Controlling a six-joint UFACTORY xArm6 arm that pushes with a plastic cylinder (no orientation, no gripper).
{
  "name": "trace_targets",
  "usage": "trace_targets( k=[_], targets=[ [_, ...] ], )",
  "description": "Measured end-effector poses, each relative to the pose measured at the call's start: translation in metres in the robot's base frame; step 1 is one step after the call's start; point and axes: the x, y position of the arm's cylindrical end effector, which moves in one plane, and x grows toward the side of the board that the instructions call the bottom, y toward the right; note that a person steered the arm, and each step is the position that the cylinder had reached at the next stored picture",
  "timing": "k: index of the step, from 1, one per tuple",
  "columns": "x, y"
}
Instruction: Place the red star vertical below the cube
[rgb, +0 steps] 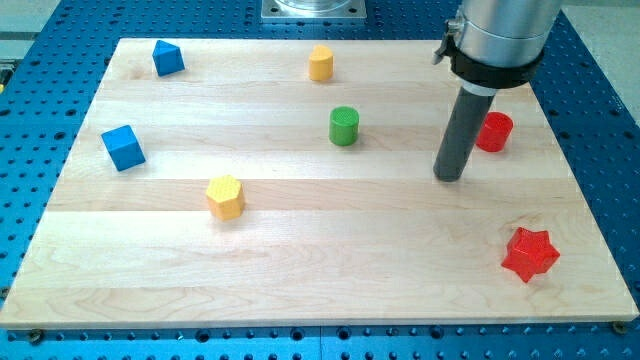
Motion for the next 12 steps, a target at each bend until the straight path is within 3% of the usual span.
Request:
trace_targets(
  k=[8,10,11,12],
  targets=[
    [-0.027,0.010],
    [-0.013,0.037],
    [0.004,0.115],
    [0.067,0.103]
  ],
)
